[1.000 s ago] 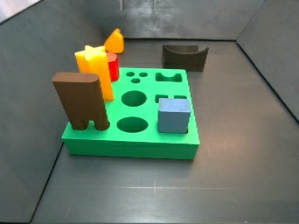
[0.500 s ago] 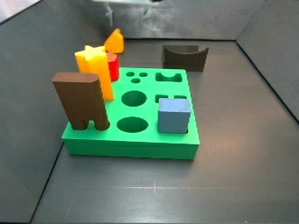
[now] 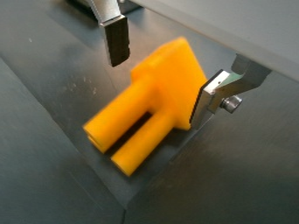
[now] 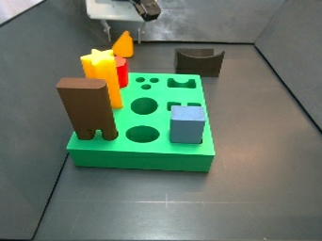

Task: Pick up the 3 prong object. Move up. Place the 3 prong object on the fixture. Regrasp the 3 prong object. Move to above the board. Insert the 3 prong object.
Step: Pick up the 3 prong object.

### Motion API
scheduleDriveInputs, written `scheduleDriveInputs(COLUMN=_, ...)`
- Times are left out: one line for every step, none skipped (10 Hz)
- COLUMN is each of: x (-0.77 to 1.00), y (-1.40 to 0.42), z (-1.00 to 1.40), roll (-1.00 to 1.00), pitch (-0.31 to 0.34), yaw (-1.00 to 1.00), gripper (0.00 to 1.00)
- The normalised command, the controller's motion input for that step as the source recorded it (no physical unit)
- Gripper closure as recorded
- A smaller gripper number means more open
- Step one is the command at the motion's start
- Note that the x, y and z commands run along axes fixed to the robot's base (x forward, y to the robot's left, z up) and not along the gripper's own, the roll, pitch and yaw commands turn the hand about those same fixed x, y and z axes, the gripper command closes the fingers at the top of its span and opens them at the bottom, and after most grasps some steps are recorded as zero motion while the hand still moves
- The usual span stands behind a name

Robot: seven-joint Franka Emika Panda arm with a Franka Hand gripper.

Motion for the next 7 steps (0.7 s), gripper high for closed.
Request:
scheduleDriveInputs(x=-0.01, y=-0.03, z=-0.53, roll=-0.2, pitch=-0.07, yaw=0.0, gripper=0.0)
scheduleDriveInputs(x=-0.06, y=-0.05, z=-0.49, roll=-0.19, pitch=-0.066, yaw=0.0, gripper=0.0)
scheduleDriveInputs(x=-0.01, y=-0.13, z=-0.28, roll=-0.14, pitch=-0.023, yaw=0.0, gripper=0.0)
scheduleDriveInputs(x=0.0, y=-0.15, z=-0.1, roll=-0.01, pitch=0.0, yaw=0.0, gripper=0.0)
scheduleDriveInputs(x=0.09, y=-0.24, z=0.04, roll=0.0, pitch=0.016, yaw=0.0, gripper=0.0)
scheduleDriveInputs(x=0.1, y=-0.19, z=0.0, roll=0.01, pitch=0.023, yaw=0.0, gripper=0.0)
scheduleDriveInputs(x=0.0, y=-0.01, z=-0.06, roll=0.0, pitch=0.0, yaw=0.0, gripper=0.0)
